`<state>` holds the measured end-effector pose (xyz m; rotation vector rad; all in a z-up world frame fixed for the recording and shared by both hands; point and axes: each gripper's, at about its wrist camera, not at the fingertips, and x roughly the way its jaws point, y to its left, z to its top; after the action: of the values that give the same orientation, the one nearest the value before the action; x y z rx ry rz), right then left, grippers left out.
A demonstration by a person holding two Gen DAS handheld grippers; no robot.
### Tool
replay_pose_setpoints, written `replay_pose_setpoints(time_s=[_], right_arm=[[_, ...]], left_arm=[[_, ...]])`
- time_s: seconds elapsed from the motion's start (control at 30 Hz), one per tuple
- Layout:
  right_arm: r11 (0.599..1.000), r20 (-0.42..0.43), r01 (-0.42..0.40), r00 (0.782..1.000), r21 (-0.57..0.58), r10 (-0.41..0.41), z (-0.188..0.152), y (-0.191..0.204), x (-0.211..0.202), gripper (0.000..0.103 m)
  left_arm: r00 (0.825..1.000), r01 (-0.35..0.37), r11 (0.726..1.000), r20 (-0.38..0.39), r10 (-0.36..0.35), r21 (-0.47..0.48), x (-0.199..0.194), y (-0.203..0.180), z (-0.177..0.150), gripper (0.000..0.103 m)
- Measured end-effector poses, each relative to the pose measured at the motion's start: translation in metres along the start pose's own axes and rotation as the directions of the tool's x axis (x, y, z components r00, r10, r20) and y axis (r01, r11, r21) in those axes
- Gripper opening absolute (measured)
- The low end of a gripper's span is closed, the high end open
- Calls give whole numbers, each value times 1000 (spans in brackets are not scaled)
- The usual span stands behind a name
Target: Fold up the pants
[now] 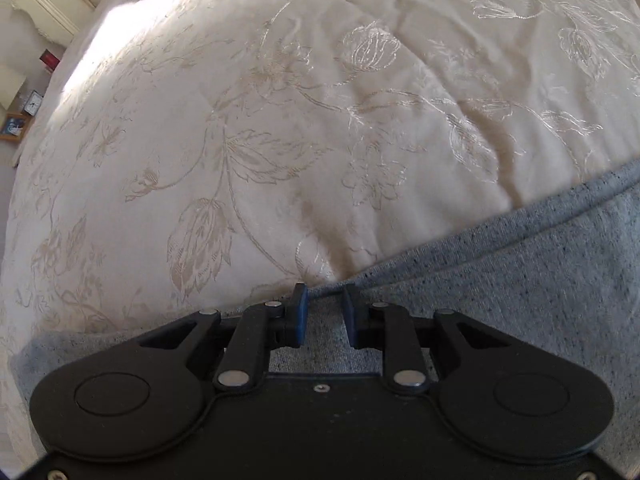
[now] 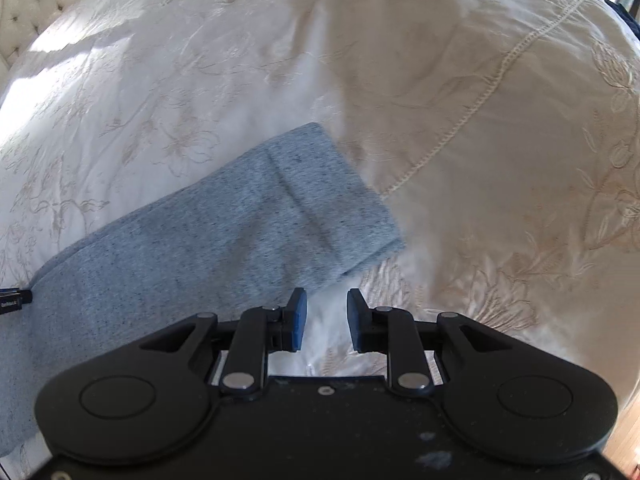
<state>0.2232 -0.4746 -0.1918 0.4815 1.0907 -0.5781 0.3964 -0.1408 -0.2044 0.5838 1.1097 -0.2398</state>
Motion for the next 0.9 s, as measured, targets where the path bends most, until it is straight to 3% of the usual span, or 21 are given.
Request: replay_pose_setpoints(time_s=[0.2, 0.4, 0.5, 0.63, 0.77, 0.9], right_arm=[[996, 19, -18, 1000, 88, 17, 19, -31, 20, 26], [998, 18, -50, 999, 42, 49, 36, -36, 39, 26], [996, 37, -82, 996, -41, 83, 41, -27, 32, 5], [981, 63, -163, 983, -101, 170, 44, -18, -7, 5], [991, 55, -105, 992, -87, 110, 48, -27, -10, 5], [996, -33, 57, 998, -63, -59, 54, -41, 31, 8]], left_arm=[[997, -83, 996, 11, 82, 45, -3, -15, -6, 30], [997, -82, 996, 8, 81, 26, -5, -17, -6, 30], [998, -69, 998, 0, 69, 2, -5, -12, -5, 30], [998, -59, 998, -9, 59, -32, -3, -7, 3, 30], [998, -56, 997, -16, 55, -58, 2, 2, 11, 30], [999, -39, 995, -6, 39, -89, -6, 13, 19, 31]])
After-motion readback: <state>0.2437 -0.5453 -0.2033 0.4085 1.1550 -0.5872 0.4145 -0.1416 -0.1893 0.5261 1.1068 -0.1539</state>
